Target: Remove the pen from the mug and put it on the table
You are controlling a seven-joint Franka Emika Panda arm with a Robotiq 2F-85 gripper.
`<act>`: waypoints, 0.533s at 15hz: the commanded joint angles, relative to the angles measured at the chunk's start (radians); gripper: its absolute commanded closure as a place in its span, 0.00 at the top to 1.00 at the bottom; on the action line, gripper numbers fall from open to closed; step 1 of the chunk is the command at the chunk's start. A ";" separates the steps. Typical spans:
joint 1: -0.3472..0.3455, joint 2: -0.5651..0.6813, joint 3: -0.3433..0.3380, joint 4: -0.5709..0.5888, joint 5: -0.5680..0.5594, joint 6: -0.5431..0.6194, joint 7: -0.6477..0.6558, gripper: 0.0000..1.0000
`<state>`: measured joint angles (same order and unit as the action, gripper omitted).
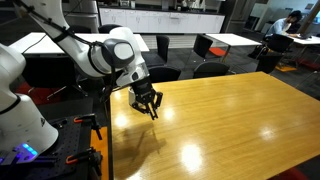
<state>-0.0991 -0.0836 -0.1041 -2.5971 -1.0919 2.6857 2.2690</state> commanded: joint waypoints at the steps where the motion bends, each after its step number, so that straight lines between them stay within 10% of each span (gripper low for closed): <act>1: -0.011 0.050 -0.018 0.028 0.008 0.069 -0.005 0.03; 8: -0.012 0.097 -0.026 0.062 0.043 0.099 -0.027 0.03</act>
<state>-0.1038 -0.0114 -0.1218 -2.5594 -1.0691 2.7428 2.2658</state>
